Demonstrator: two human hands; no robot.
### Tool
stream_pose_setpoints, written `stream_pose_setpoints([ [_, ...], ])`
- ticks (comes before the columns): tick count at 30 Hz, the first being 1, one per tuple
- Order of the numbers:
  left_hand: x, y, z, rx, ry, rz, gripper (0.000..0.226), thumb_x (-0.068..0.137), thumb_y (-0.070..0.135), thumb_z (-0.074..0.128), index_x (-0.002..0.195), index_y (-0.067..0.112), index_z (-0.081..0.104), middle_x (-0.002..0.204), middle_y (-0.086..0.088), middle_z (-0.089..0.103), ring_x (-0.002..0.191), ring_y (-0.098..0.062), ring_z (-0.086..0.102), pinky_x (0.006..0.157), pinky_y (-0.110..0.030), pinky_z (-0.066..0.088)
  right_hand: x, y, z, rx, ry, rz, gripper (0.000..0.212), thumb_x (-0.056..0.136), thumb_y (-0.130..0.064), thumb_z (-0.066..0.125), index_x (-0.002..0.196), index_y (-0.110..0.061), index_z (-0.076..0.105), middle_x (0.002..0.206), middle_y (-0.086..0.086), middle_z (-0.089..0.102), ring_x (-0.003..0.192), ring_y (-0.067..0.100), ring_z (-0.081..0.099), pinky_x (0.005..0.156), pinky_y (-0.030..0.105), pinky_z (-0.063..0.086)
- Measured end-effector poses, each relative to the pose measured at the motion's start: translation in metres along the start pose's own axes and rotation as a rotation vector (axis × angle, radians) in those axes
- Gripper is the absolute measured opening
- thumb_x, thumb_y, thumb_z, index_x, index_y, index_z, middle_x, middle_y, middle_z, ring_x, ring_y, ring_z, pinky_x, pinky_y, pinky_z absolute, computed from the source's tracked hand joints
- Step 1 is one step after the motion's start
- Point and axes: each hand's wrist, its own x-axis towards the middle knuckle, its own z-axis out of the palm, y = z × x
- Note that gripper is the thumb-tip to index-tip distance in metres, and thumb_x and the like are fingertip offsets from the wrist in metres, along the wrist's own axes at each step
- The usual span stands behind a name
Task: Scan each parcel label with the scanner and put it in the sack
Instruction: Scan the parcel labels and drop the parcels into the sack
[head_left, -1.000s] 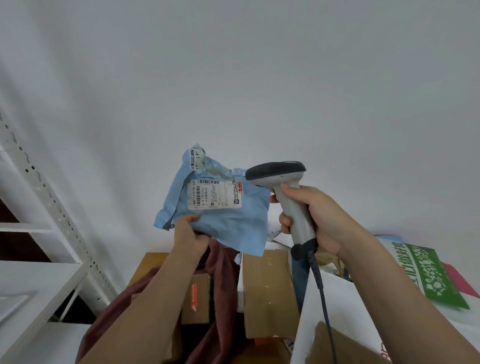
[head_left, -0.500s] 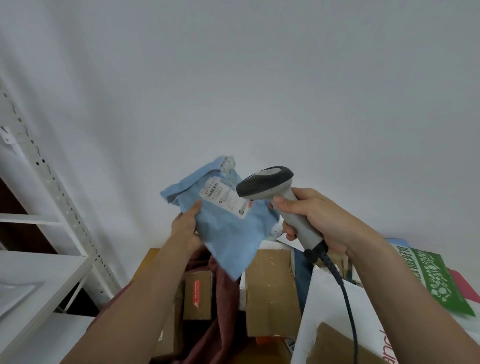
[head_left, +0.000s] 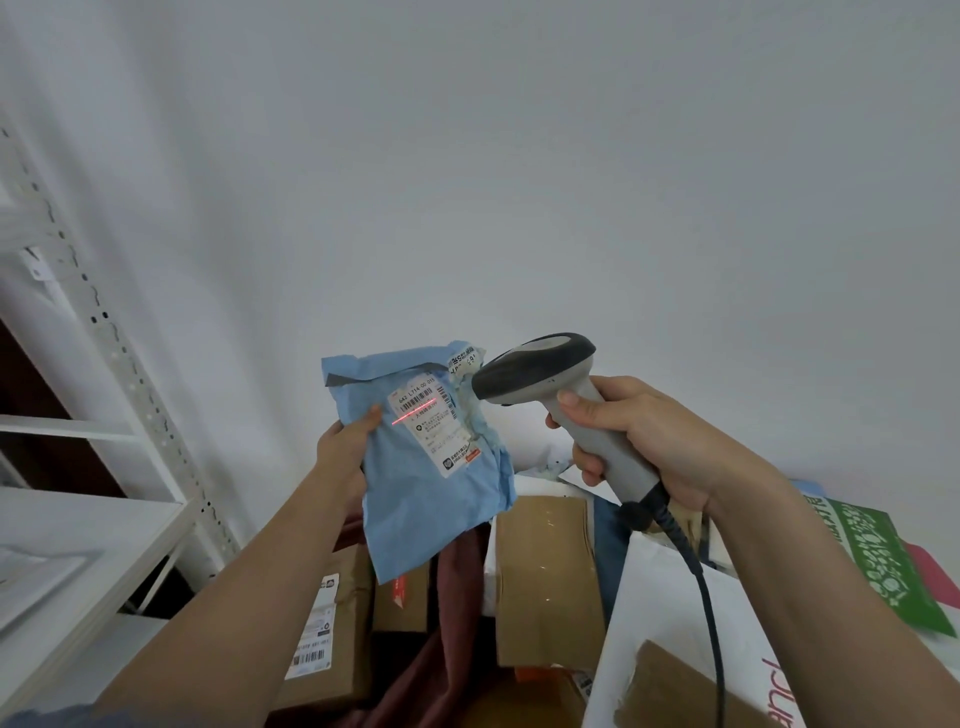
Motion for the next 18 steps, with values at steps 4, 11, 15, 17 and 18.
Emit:
stream_pose_setpoints([
  [4, 0.004, -0.002, -0.009, 0.017, 0.033, 0.007, 0.040, 0.083, 0.023, 0.077, 0.117, 0.007, 0.063, 0.111, -0.011, 0.069, 0.091, -0.025, 0.068, 0.067, -0.035, 0.055, -0.004, -0.001, 0.002, 0.012, 0.004, -0.015, 0.053, 0.068, -0.038, 0.071, 0.106, -0.001, 0.062, 0.092, 0.009, 0.058, 0.049, 0.015, 0.048, 0.051, 0.028, 0.049],
  [11, 0.011, -0.006, -0.025, 0.008, 0.092, -0.027, 0.038, 0.084, 0.021, 0.075, 0.116, 0.005, 0.063, 0.113, -0.013, 0.068, 0.095, -0.030, 0.067, 0.084, -0.044, 0.056, -0.008, -0.003, 0.007, 0.010, -0.001, -0.005, 0.048, 0.068, -0.037, 0.070, 0.099, -0.001, 0.061, 0.085, 0.005, 0.059, 0.048, 0.016, 0.047, 0.049, 0.027, 0.048],
  [15, 0.014, -0.008, -0.035, -0.001, 0.116, -0.018, 0.030, 0.085, 0.021, 0.074, 0.110, 0.008, 0.062, 0.107, -0.011, 0.068, 0.086, -0.025, 0.066, 0.068, -0.037, 0.053, -0.008, -0.003, 0.010, -0.027, -0.031, 0.007, 0.044, 0.070, -0.036, 0.068, 0.098, -0.003, 0.061, 0.077, 0.001, 0.060, 0.048, 0.015, 0.047, 0.049, 0.027, 0.048],
  [17, 0.016, -0.010, -0.042, 0.005, 0.114, -0.014, 0.028, 0.086, 0.019, 0.073, 0.109, 0.007, 0.062, 0.110, -0.013, 0.068, 0.092, -0.028, 0.066, 0.078, -0.040, 0.055, -0.007, -0.003, 0.011, -0.028, -0.048, 0.006, 0.045, 0.069, -0.036, 0.069, 0.099, -0.003, 0.062, 0.081, 0.003, 0.060, 0.049, 0.015, 0.047, 0.050, 0.027, 0.048],
  [18, 0.017, -0.011, -0.045, 0.006, 0.117, -0.017, 0.029, 0.086, 0.019, 0.073, 0.110, 0.007, 0.062, 0.110, -0.014, 0.068, 0.096, -0.030, 0.066, 0.083, -0.042, 0.055, -0.006, -0.003, 0.012, -0.027, -0.057, 0.007, 0.045, 0.069, -0.036, 0.069, 0.099, -0.004, 0.062, 0.079, 0.002, 0.061, 0.049, 0.015, 0.048, 0.050, 0.026, 0.048],
])
